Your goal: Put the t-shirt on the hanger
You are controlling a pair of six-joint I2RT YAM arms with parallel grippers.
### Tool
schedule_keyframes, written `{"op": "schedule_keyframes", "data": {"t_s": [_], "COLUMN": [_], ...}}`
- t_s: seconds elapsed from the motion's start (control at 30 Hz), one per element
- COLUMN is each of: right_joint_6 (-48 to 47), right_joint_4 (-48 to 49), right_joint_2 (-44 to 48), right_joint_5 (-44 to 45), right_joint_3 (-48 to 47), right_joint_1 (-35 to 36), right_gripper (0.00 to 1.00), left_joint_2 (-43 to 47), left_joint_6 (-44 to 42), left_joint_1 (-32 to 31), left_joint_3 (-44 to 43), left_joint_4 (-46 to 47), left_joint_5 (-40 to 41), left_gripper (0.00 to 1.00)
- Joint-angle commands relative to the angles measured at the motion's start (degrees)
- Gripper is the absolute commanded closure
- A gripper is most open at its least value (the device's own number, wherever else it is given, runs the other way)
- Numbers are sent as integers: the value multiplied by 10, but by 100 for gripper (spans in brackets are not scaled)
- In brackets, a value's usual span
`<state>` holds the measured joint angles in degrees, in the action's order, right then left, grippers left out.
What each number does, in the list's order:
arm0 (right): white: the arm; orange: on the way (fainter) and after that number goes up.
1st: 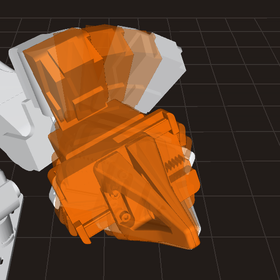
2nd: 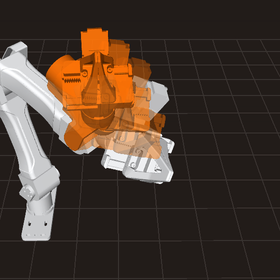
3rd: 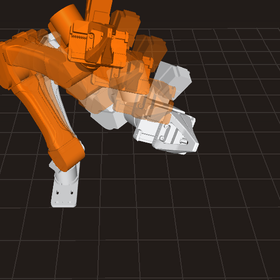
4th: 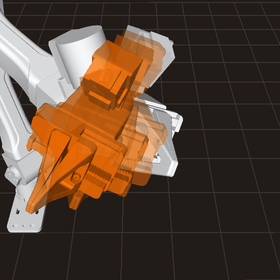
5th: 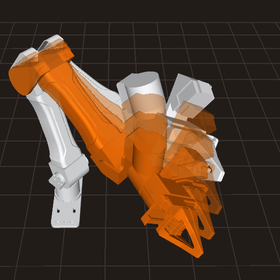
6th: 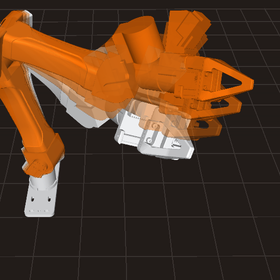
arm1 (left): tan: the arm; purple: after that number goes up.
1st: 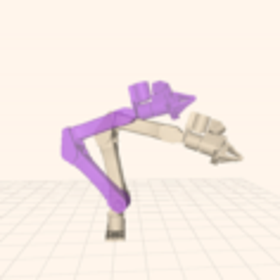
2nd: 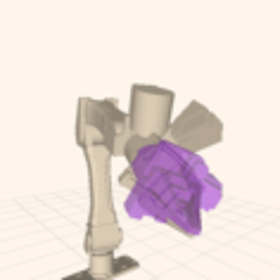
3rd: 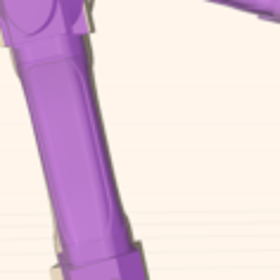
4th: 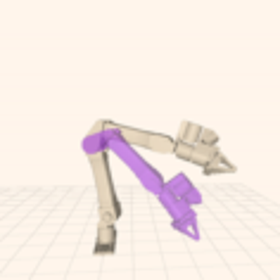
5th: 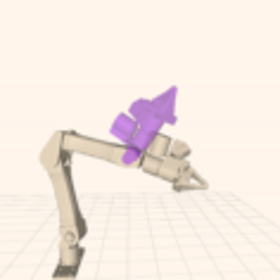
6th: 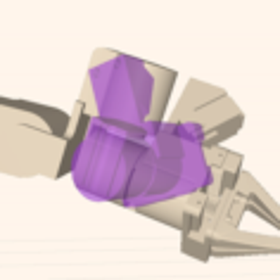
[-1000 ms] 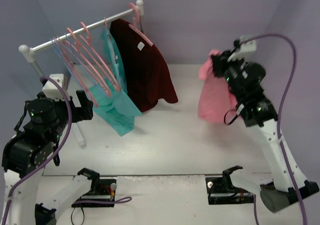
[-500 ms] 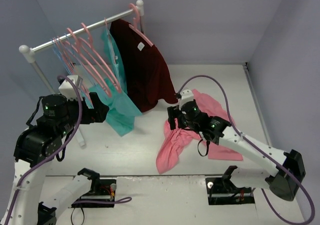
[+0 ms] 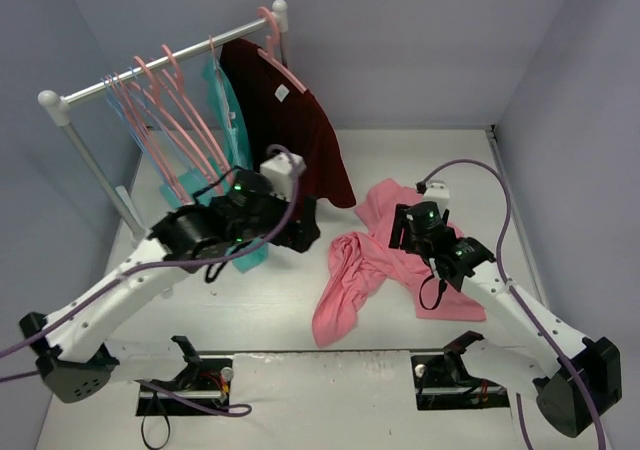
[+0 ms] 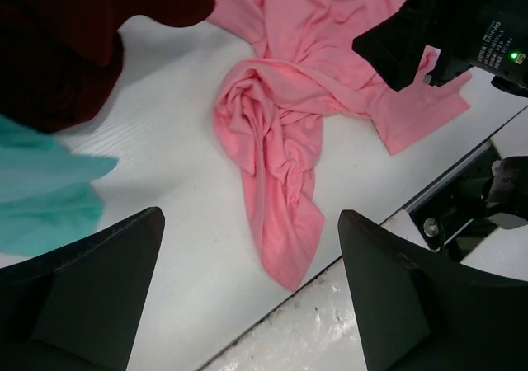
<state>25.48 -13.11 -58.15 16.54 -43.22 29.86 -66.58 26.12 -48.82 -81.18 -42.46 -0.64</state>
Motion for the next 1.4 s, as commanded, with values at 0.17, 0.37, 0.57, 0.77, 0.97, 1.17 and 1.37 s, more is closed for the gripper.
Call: {"op": "schedule_keyframes", "data": {"t_s": [0.17,0.37,0.57,0.77,0.97,1.17,1.37], "right_joint_6": [48,42,19,1,-8,-25,-39], "right_joint_4": [-15,-28,-27,-25,-22,-21,-20], "right_joint_2": [52,64,35,18,6,0,-35], "right_joint_5": [-36,-66,-84,-101,-106,-82,-65], "right_joint_3": [29,37,14,5,9,-13,-29], "right_joint_1": [-133,-204,-217,-217,-218,-217,-218], "right_gripper": [38,35,33,32,32,32,32], "left_joint_2": [-183,-290,-362,-409,-409,-258,-153], "left_joint_6": [-122,-88,-9,33,35,31,-6], "left_joint_1": [-69,-69,-73,-80,-77,-57,1], "left_joint_3": [-43,-26,6,29,45,127,194], "left_joint_4": [173,254,277,283,260,157,142], "left_joint_5": [27,29,75,119,164,298,325], "left_gripper": [18,18,18,28,100,100,89]}}
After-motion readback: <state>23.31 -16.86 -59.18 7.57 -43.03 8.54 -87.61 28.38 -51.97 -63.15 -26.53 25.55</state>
